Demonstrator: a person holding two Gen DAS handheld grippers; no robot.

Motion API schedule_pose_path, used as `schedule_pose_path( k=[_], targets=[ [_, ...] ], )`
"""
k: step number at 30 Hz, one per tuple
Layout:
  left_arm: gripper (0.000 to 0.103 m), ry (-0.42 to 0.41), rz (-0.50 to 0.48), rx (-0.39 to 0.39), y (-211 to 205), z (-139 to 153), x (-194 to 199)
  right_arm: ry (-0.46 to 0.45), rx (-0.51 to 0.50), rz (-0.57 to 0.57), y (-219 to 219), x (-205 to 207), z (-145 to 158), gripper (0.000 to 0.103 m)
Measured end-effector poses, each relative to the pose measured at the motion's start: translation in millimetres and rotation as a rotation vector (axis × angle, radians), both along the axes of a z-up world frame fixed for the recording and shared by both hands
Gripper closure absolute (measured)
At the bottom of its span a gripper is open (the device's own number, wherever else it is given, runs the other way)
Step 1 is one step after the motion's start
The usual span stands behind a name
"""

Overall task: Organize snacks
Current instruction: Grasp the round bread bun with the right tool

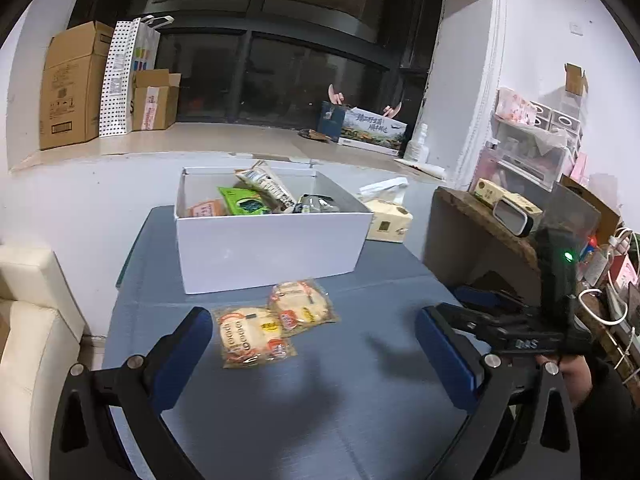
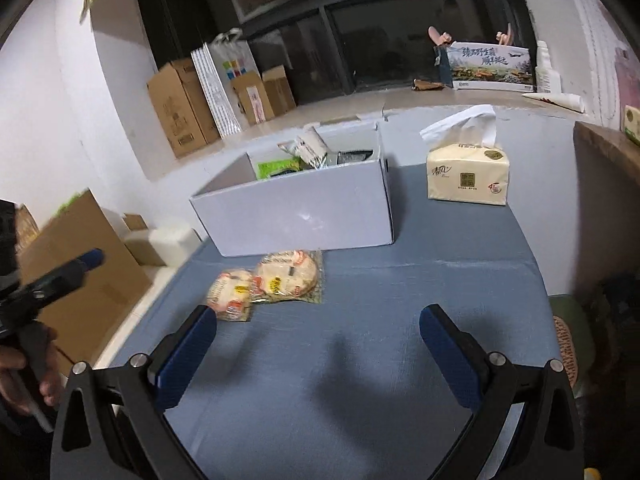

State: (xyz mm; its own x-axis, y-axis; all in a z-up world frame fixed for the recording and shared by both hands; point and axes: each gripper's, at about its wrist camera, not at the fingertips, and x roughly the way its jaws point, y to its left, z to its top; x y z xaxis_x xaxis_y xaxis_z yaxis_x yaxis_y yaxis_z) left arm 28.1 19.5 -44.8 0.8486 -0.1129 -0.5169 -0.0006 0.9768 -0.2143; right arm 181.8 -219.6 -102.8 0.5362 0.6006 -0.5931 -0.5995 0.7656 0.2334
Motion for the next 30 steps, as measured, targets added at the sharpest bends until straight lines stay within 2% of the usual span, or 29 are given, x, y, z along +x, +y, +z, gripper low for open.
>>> schedule_pose_path(
  k=[9,13,17,22,23,25,27,30],
  targets=[
    [0.000,0.049,0.013,-0.015,7,-22,-5,0.093,-0.072,0.076,91,46,-31,0.000],
    [0.000,0.058,0.020,-0.035,11,-27,-6,0.141,-0.141,0.059,129,74,-54,0.000],
    [0.000,0.060,0.028,-0.042,15,-29,-6,0.163,-0.192,0.048,151,91,-72,0.000],
    [0.000,0.067,0.039,-0.057,20,-33,-6,0.178,-0.272,0.037,160,94,-85,0.000],
    [0.000,0.069,0.040,-0.059,21,-33,-6,0.164,-0.280,0.046,160,91,-83,0.001],
    [0.000,0.075,0.045,-0.059,22,-35,-5,0.172,-0.269,0.055,159,89,-81,0.017],
    [0.000,0.076,0.045,-0.057,22,-34,-4,0.146,-0.309,0.052,159,86,-80,0.023],
    [0.000,0.078,0.041,-0.046,20,-35,-3,0.148,-0.286,0.056,153,81,-78,0.023]
  ],
)
